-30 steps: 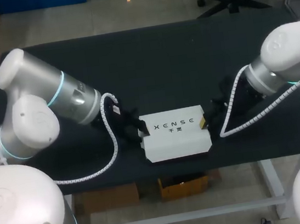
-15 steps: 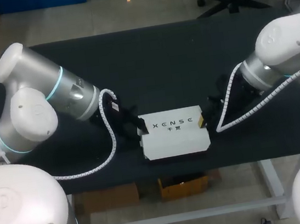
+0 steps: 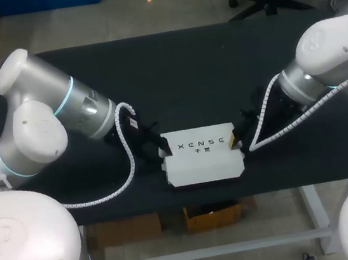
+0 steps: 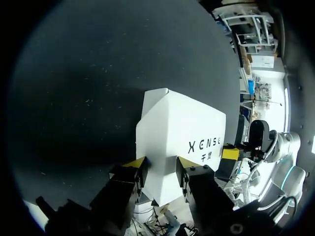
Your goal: Assemble the packaging by folding the flat box into shape, placing the metal phone stand inside, and closing the box properly
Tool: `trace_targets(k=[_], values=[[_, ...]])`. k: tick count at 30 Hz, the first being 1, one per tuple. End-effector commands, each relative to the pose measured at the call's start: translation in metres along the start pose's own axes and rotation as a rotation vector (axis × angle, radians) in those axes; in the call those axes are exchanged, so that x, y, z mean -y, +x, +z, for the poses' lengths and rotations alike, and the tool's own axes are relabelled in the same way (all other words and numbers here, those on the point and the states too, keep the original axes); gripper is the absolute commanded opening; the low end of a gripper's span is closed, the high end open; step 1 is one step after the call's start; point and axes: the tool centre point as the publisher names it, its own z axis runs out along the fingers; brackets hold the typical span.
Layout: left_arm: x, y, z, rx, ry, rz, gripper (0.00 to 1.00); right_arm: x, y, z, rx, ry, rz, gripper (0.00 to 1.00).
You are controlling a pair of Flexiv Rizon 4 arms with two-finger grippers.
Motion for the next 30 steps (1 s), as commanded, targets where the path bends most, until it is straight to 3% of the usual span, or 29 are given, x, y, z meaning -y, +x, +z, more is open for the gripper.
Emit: trace_targets(k=[1,15,30], values=[[0.0,0.0,0.004,0.003,0.0,-0.002,0.39,-0.001,-0.003,0.001,-0.001,0.008,0.005,0.4],[0.002,-0.005,0.009,-0.009,-0.015,-0.016,0.39,-0.005,-0.005,0.01,-0.019,-0.001,0.012,0.41],[0.004,0.009,0.007,-0.001,-0.057,-0.038,0.39,-0.007,0.009,0.007,-0.028,0.015,0.024,0.41]])
